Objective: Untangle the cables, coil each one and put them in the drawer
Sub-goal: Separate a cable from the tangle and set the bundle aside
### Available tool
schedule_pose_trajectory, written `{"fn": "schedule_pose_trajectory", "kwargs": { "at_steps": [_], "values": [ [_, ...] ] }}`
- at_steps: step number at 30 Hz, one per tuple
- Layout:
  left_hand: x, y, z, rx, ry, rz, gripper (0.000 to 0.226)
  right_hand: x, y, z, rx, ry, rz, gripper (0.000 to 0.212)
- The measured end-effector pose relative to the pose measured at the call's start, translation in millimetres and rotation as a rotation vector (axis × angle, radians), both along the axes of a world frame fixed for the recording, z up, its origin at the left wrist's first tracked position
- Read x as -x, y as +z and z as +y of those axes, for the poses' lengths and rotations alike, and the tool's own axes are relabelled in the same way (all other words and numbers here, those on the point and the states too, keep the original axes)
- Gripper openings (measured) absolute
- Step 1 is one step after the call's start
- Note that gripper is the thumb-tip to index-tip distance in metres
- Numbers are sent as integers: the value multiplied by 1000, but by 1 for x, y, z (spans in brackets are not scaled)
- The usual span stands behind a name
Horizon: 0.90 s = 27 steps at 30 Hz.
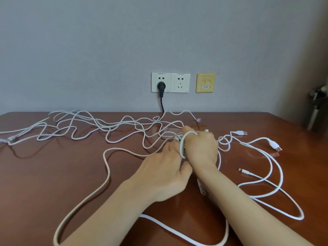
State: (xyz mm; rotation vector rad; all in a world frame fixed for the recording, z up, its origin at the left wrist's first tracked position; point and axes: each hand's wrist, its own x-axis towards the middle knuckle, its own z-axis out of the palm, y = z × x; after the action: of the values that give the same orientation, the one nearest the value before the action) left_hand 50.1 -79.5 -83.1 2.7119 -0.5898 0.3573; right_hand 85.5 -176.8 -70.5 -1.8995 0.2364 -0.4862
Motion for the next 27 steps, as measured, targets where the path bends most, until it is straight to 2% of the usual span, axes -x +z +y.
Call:
{"fn": "schedule_pose_trajectory", "kwargs": {
  "at_steps": [2,6,9,13,15,18,21,24,27],
  "values": [
    [-3,2,3,-13,7,23,40,0,0,-2,-16,-1,-9,45],
    [-2,0,2,-26,64,-105,34,-1,0,-4,-19,17,-23,43],
    [-4,-3,1,34,79,-96,34,-6,1,-8,11,71,17,44],
    [-7,-7,3,159,76,-58,37,-13,4,-16,33,230,64,45],
    [-9,-6,3,208,80,-12,37,-12,7,-20,-1,323,85,38],
    [-12,-2,6,360,97,85,37,-8,13,-26,-93,526,129,17],
    [-17,-2,13,482,138,151,38,-6,18,-29,-107,635,170,14],
    [-20,-3,16,497,148,170,37,-3,18,-26,121,680,98,32],
    [-17,-1,15,497,120,144,37,-1,11,-21,108,827,110,48]
  ]
}}
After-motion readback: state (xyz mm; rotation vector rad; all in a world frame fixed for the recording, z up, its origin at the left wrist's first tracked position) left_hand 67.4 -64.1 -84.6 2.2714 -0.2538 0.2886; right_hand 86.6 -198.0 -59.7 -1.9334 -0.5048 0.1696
